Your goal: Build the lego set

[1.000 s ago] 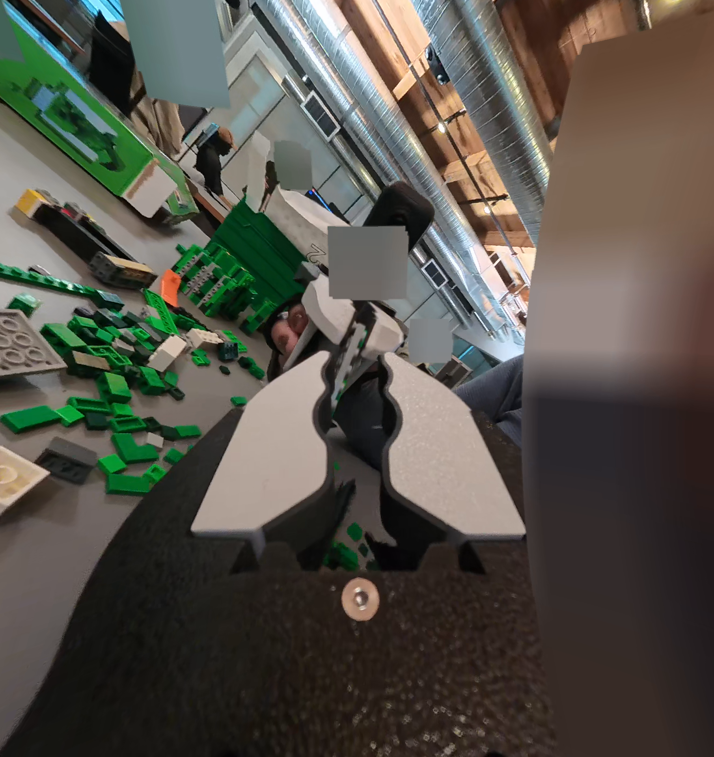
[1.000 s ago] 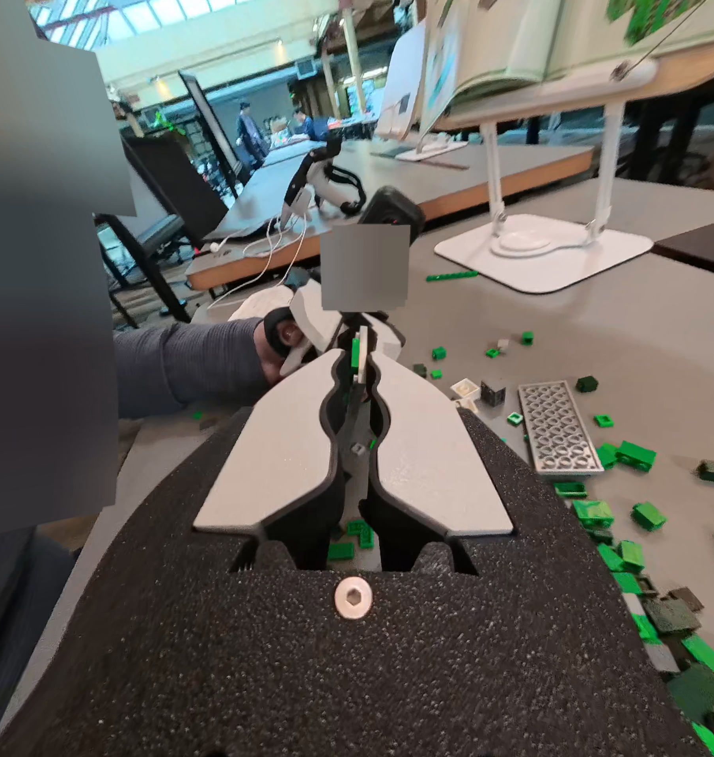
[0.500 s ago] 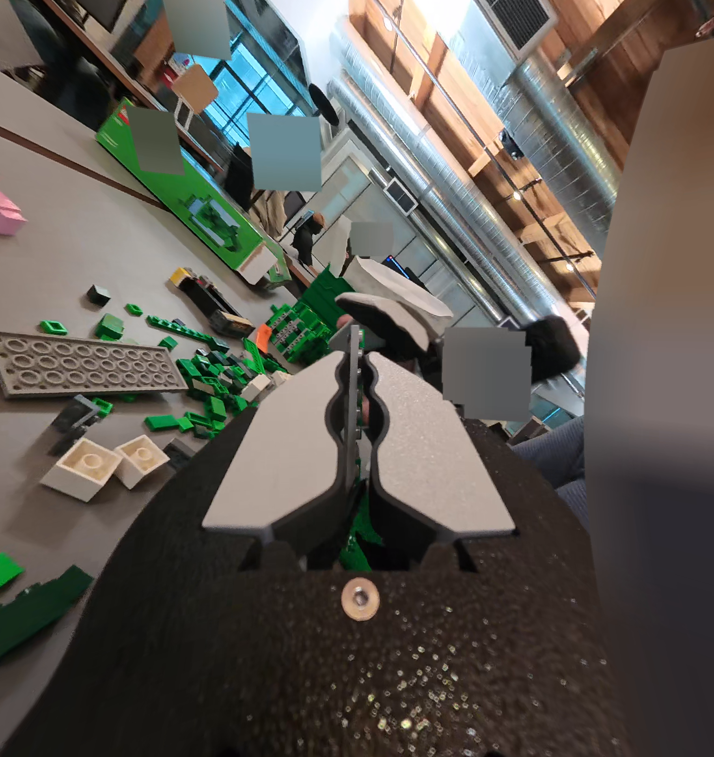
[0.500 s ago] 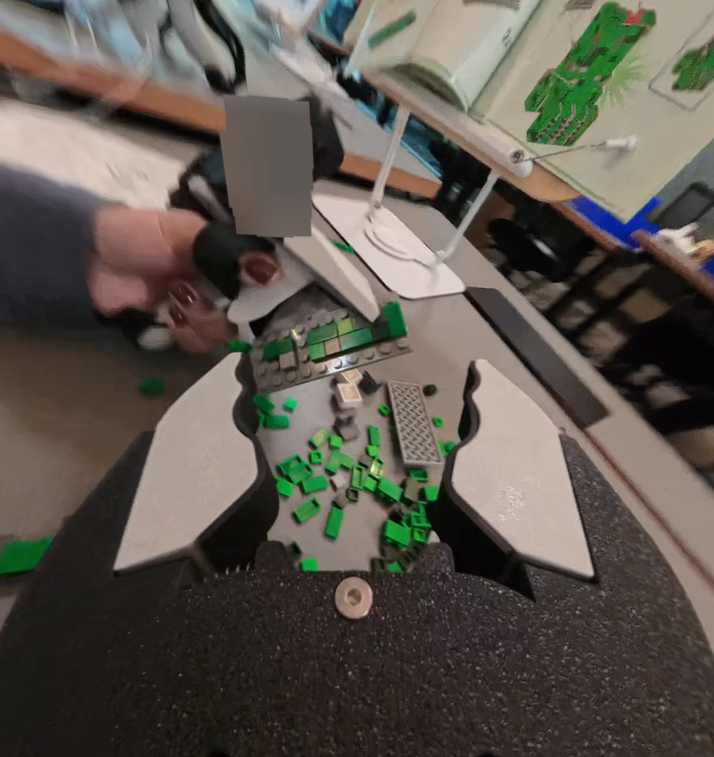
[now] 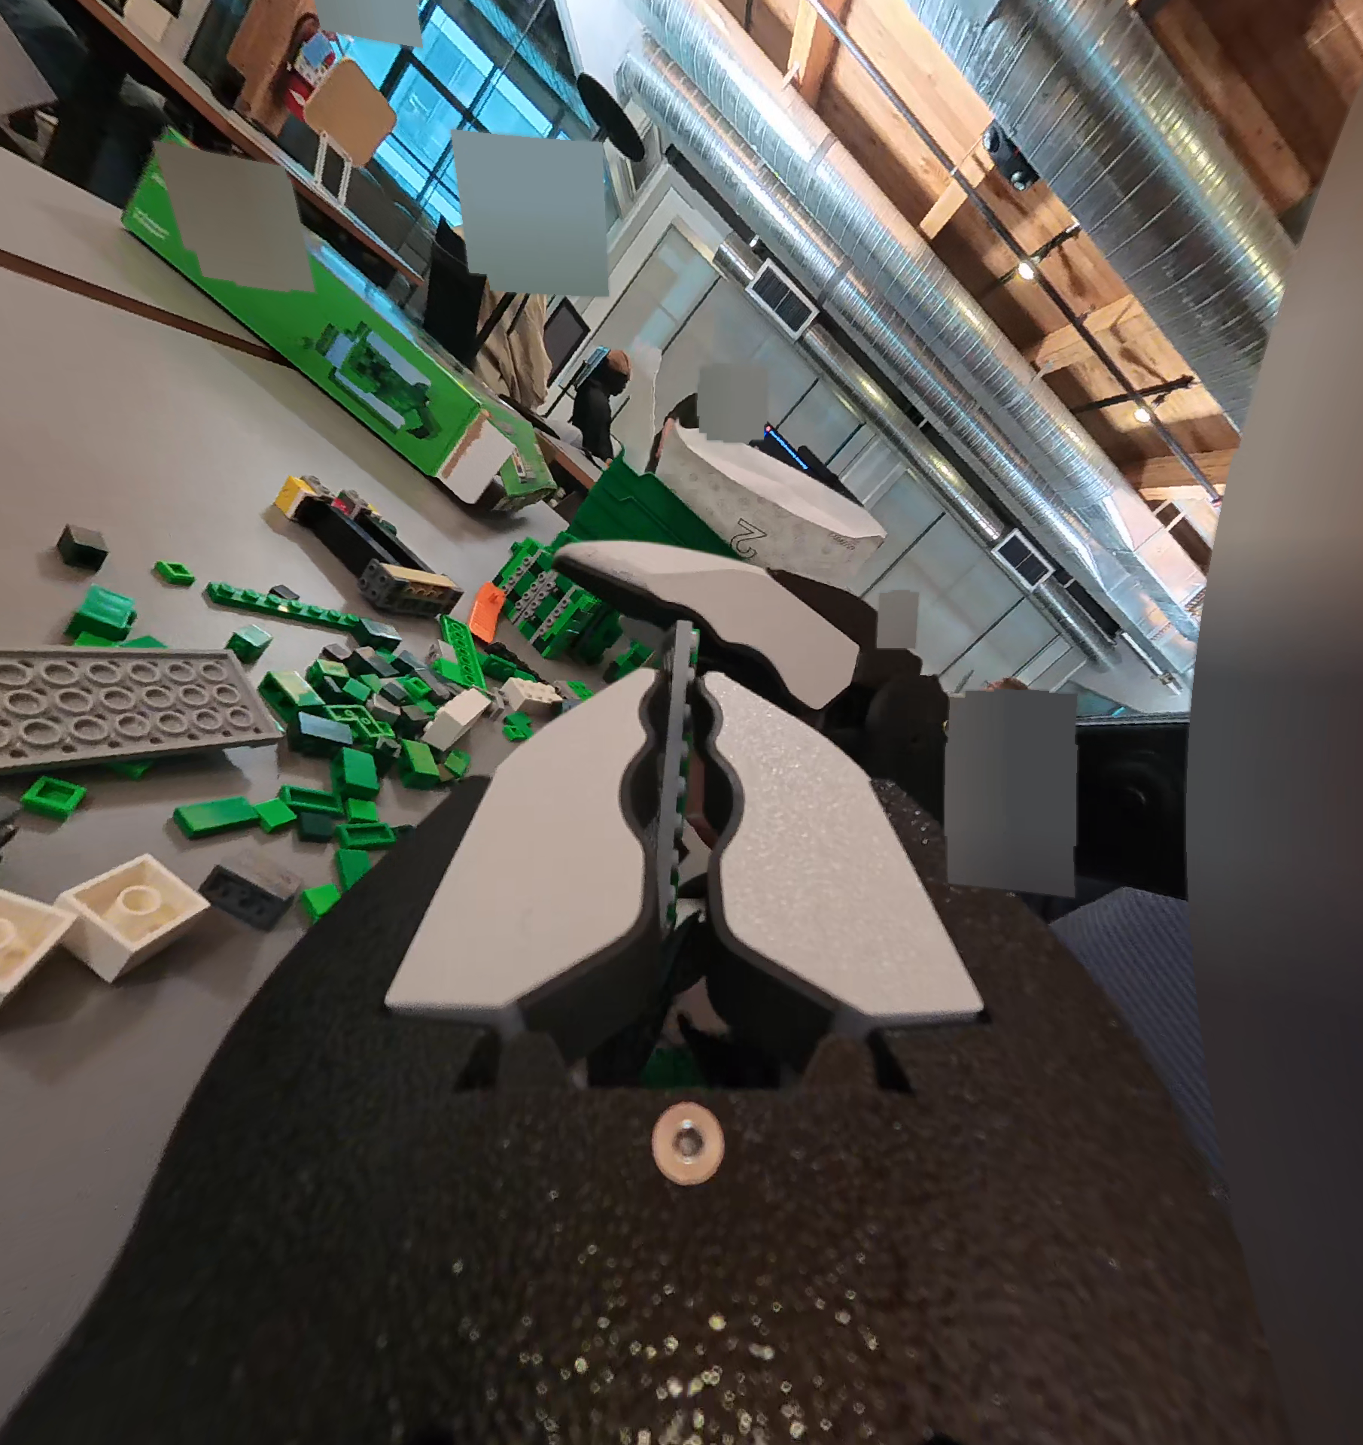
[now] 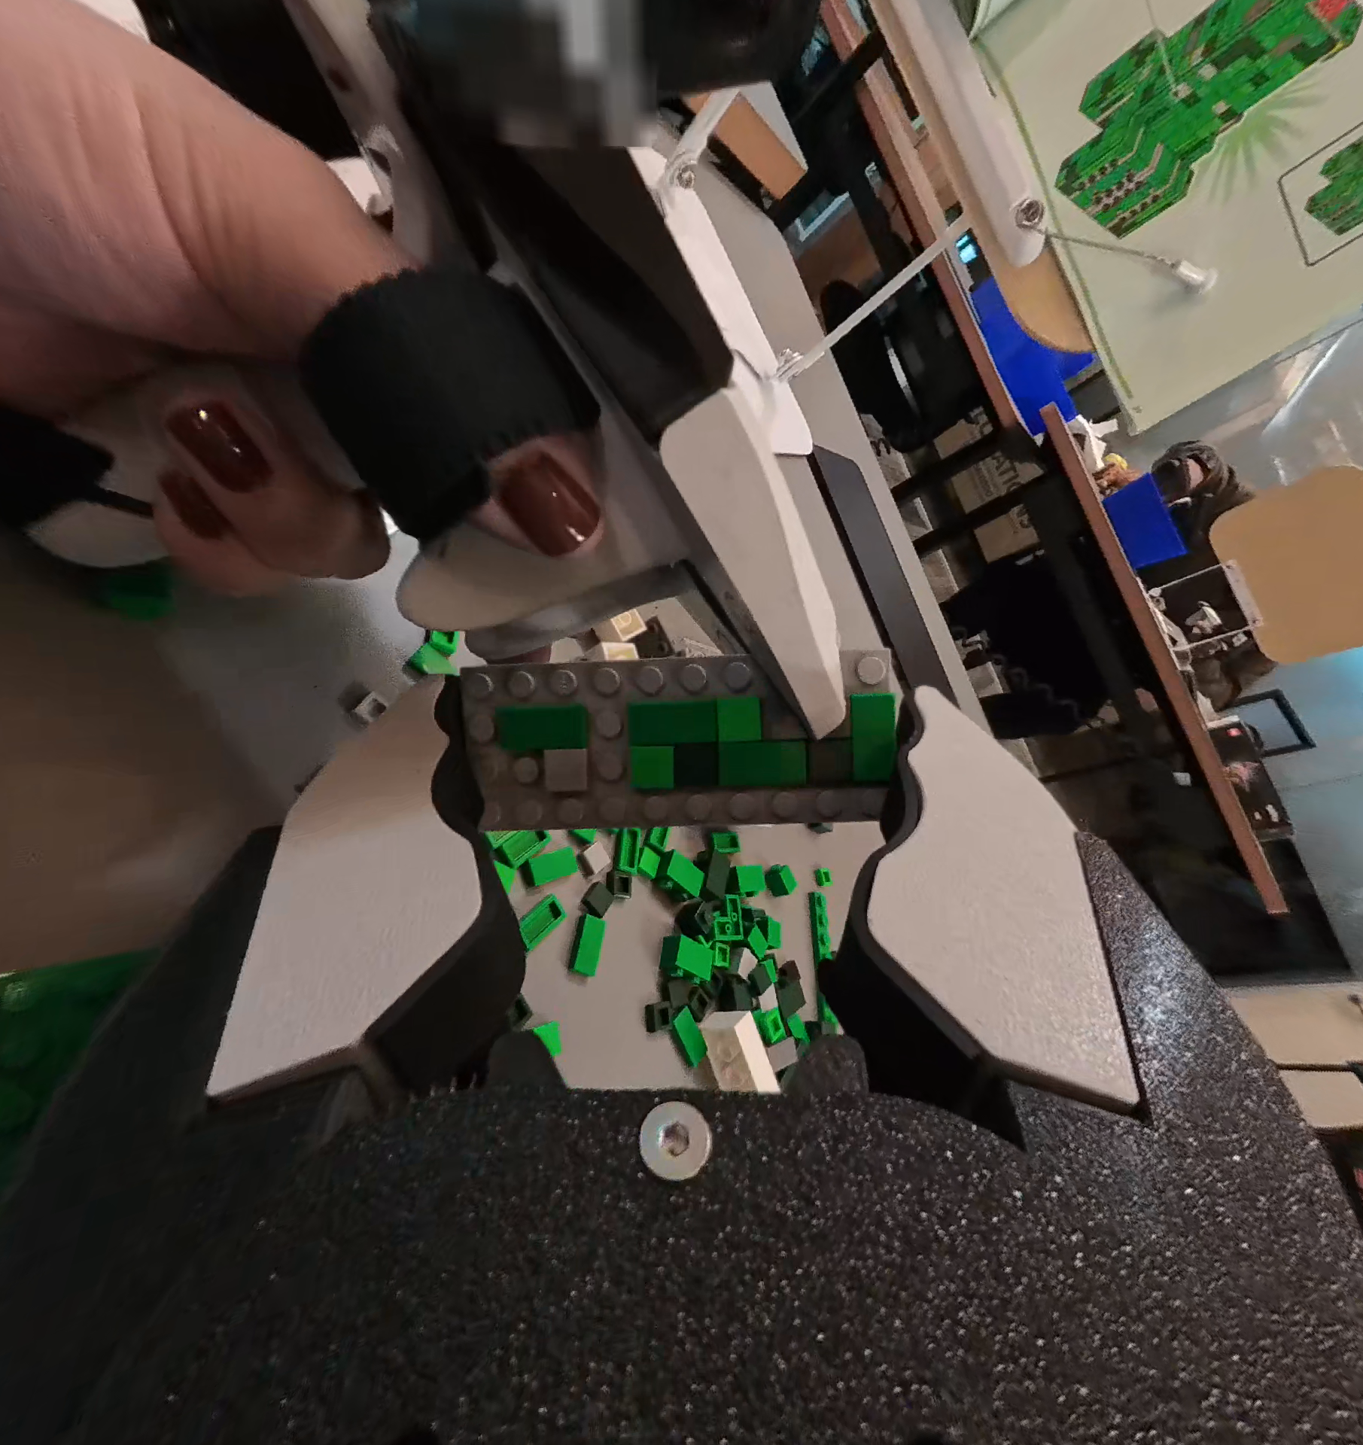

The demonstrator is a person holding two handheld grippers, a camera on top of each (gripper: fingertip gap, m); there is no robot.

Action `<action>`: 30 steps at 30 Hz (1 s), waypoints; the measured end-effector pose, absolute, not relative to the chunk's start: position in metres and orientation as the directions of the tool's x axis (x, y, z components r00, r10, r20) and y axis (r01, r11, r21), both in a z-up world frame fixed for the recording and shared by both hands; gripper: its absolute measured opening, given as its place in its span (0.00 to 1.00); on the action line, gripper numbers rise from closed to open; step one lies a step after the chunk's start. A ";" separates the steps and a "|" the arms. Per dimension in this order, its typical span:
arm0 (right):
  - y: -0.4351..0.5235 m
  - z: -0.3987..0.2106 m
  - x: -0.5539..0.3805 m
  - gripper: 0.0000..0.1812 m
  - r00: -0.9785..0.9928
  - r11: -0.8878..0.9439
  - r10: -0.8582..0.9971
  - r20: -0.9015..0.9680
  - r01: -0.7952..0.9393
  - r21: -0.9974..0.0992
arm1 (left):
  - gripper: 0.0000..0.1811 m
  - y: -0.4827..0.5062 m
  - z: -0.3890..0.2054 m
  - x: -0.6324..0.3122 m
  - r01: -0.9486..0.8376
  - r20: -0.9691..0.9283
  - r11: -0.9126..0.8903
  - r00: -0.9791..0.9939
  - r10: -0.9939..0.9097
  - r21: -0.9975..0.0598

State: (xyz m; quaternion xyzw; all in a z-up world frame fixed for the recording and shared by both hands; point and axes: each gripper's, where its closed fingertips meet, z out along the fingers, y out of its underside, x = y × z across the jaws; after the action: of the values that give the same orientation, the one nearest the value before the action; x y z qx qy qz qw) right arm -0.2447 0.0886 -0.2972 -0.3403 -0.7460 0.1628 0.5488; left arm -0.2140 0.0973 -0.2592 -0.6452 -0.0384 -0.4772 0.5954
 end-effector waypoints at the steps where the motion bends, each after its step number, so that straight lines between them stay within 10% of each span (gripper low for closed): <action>1: 0.088 -0.298 -0.245 0.56 -0.172 0.716 0.687 0.706 0.327 -0.617 | 0.03 0.097 -0.260 -0.214 0.628 0.675 -0.301 0.523 -0.520 -0.718; 30: 0.053 -0.300 -0.241 0.56 -0.363 0.536 0.812 0.458 0.153 -0.830 | 0.03 0.093 -0.287 -0.199 0.511 0.724 -0.513 0.515 -0.459 -0.689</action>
State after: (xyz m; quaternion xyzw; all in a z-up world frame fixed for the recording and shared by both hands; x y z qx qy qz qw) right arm -0.2412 0.0531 -0.3003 -0.3238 -0.7446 0.3563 0.4624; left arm -0.1990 0.0930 -0.2871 -0.7174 -0.0183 -0.4919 0.4931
